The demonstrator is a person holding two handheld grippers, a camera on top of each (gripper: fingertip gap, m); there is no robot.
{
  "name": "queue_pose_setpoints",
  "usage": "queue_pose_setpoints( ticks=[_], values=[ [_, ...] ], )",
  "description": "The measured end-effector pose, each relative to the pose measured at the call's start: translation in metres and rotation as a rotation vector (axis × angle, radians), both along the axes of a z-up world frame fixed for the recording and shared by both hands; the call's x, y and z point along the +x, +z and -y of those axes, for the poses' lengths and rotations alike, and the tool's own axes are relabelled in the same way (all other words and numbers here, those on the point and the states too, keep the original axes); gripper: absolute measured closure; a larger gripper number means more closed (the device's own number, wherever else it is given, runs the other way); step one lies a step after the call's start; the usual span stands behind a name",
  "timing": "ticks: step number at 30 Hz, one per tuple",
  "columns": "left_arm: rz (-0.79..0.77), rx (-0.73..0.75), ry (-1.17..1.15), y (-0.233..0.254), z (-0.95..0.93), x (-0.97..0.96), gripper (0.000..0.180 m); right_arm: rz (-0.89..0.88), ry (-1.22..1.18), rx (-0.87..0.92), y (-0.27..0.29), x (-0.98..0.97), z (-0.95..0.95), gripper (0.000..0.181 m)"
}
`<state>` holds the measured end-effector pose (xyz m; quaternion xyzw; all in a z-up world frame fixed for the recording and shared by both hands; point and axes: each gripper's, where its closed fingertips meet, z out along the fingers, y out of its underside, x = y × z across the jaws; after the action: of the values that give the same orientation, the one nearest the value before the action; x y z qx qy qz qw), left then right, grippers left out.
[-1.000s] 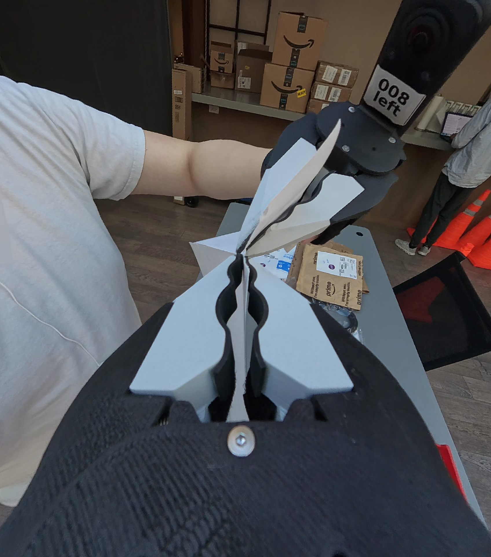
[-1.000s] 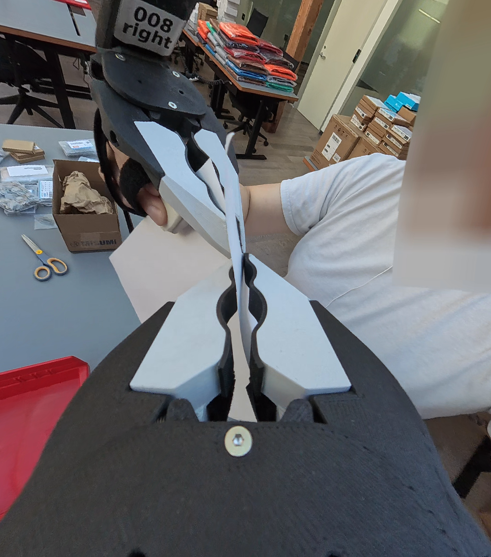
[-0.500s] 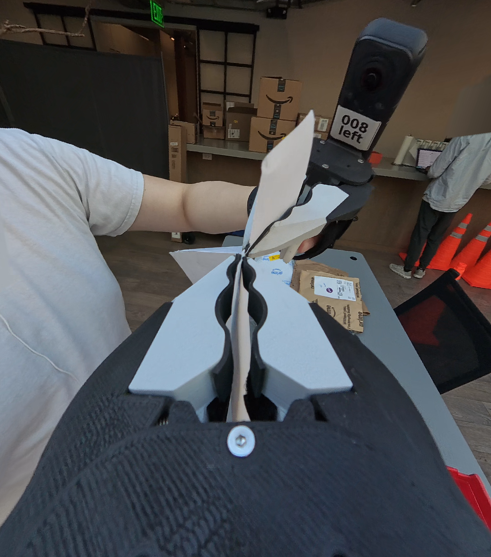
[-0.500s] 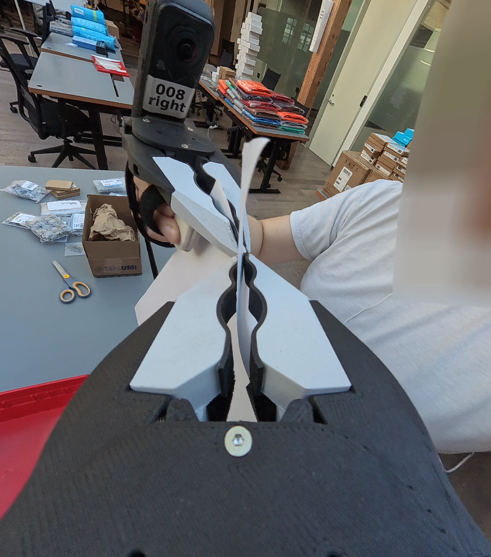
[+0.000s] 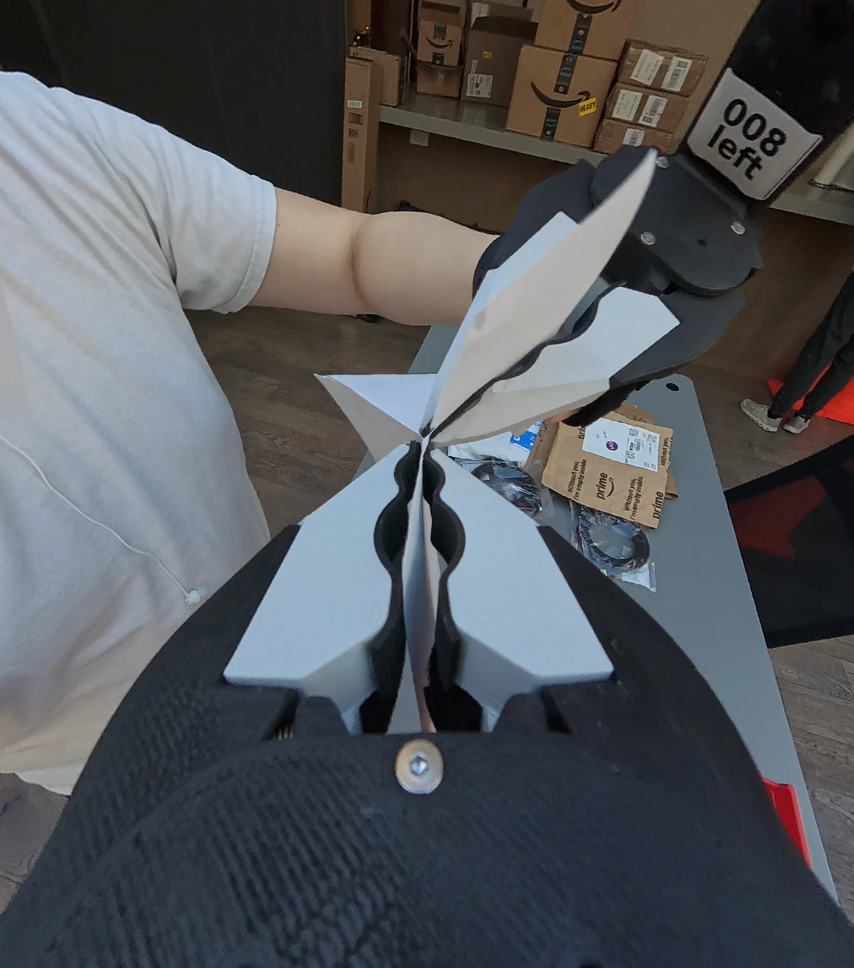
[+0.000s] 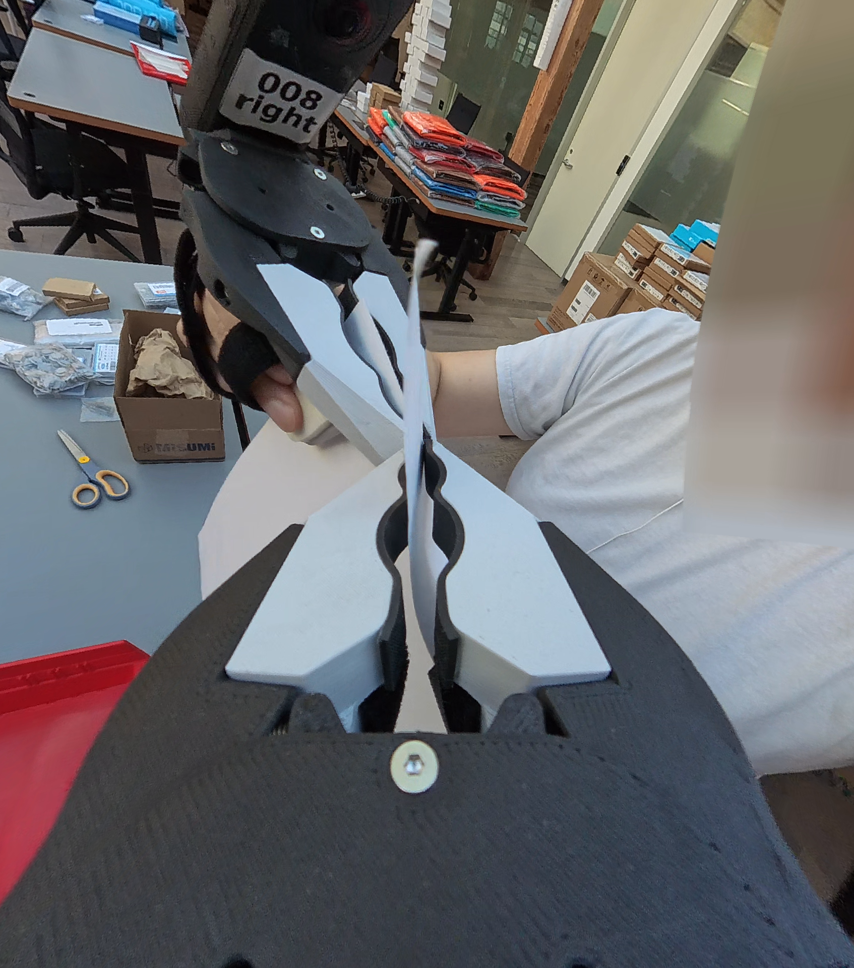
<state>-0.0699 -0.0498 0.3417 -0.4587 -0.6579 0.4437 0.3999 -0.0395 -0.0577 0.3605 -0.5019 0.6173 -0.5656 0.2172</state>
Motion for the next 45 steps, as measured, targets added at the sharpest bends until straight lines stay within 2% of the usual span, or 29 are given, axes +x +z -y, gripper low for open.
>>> queue_pose_setpoints(
  ticks=[17,36,40,42,45],
  values=[
    [-0.111,-0.084,-0.094,0.005,-0.011,0.001,0.180,0.078,0.112,0.030,0.005,0.000,-0.014,0.181],
    [-0.108,-0.100,-0.134,0.002,-0.015,0.004,0.180,0.095,0.151,0.034,0.005,-0.005,-0.024,0.181],
    [-0.038,-0.164,-0.115,-0.008,-0.014,0.005,0.180,0.078,0.134,-0.030,-0.003,-0.007,-0.019,0.180],
    [0.031,-0.195,-0.116,-0.018,-0.015,0.005,0.180,0.027,0.125,-0.109,-0.017,-0.010,-0.018,0.156],
    [0.226,-0.245,-0.102,-0.053,-0.021,0.008,0.180,-0.051,0.154,-0.164,-0.058,-0.017,-0.023,0.159]
  ],
)
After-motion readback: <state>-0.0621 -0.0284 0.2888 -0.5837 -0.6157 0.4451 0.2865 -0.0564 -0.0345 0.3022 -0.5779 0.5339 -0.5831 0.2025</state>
